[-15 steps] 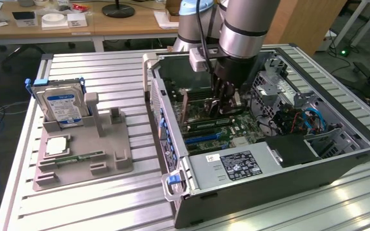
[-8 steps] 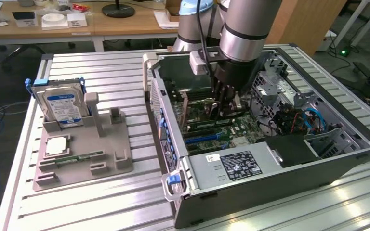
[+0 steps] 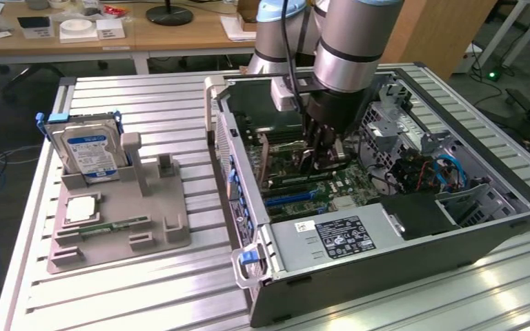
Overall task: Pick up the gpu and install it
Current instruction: 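Insert the gpu into the slot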
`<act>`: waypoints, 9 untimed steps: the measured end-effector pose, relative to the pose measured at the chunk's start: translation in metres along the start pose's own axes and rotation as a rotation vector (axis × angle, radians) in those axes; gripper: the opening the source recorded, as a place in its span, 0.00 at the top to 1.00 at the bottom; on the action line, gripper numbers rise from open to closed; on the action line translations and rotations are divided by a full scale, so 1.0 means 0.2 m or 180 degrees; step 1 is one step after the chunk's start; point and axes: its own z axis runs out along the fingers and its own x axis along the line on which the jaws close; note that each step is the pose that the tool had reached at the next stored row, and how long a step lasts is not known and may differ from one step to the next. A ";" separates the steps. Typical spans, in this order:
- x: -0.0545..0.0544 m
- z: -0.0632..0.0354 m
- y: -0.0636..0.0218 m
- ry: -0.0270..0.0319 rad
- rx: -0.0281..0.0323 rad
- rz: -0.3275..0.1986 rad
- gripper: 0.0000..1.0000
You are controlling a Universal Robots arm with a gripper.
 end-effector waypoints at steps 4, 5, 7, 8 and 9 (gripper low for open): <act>0.00 0.027 0.001 0.0000 0.0000 0.0000 0.72; 0.00 0.035 0.001 0.0000 0.0000 0.0000 0.72; 0.00 0.049 0.002 0.0000 0.0000 0.0000 0.72; 0.00 0.055 0.005 0.0000 0.0000 0.0001 0.72; 0.00 0.061 0.010 0.0000 0.0000 0.0001 0.72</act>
